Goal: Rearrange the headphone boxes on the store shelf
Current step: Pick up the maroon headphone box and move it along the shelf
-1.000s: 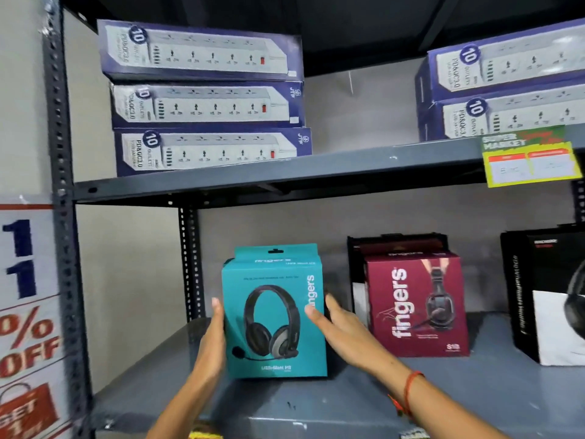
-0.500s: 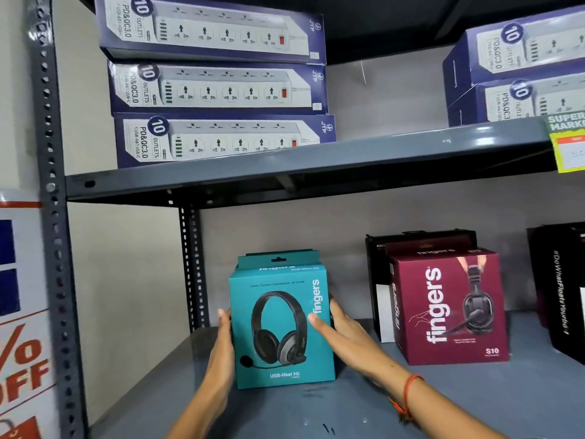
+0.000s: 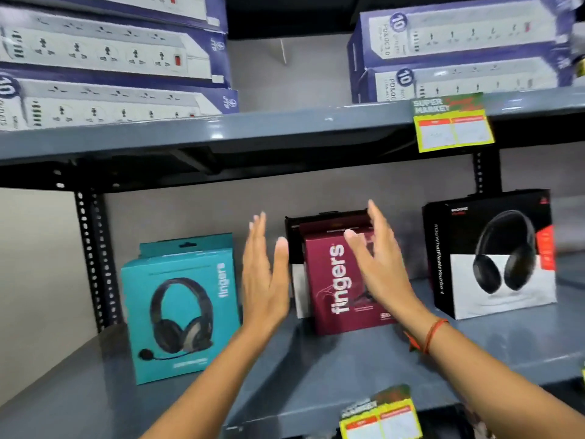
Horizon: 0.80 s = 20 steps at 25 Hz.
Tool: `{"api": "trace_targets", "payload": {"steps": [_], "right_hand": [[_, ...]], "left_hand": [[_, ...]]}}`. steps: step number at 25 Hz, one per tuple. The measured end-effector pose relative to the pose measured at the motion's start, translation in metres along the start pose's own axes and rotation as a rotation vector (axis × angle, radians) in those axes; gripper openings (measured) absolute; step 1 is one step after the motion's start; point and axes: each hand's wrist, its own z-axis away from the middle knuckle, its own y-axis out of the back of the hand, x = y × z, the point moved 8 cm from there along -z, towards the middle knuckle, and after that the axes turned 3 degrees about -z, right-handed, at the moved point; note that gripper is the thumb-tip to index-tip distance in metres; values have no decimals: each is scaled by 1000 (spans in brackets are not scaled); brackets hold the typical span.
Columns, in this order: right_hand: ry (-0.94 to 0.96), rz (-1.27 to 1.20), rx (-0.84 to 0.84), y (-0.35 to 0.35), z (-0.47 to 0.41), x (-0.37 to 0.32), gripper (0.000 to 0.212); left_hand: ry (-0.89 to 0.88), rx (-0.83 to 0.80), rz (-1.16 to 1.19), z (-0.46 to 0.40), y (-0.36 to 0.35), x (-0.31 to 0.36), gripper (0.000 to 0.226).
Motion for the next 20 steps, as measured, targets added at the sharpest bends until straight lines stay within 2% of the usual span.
{"api": "trace_targets", "payload": {"steps": [2,4,7,9,11,12,14,17,20], "right_hand": [[-91,39,22,35,-8,43,80],[-282,22,-32,50,-13,94,88],[-500,-55,-230,46,-16,153,87],[-525,-99,-387,34,-15,167,83],[-505,-128,-459,29,-13,165,84],[-470,-128,-459,30,-15,160,85],[-395,-70,-419,42,-25,134,74],[-295,47,-396,56,-35,90,72],[-214,164,-468,48,-25,50,78]], "left_hand": [[210,-153,45,9,-52,-17,59],[432,-234,112,19,-86,-47,70],[709,-251,270,38,-121,-82,104],[815,-224,369,50,-133,-90,112],[849,-154,356,55,-130,-89,113],[853,-126,294,54,-124,-86,114],[782,-68,69,41,-97,-64,114],[677,7,-275,28,-54,-27,95],[649,36,-371,34,-23,6,87]]}}
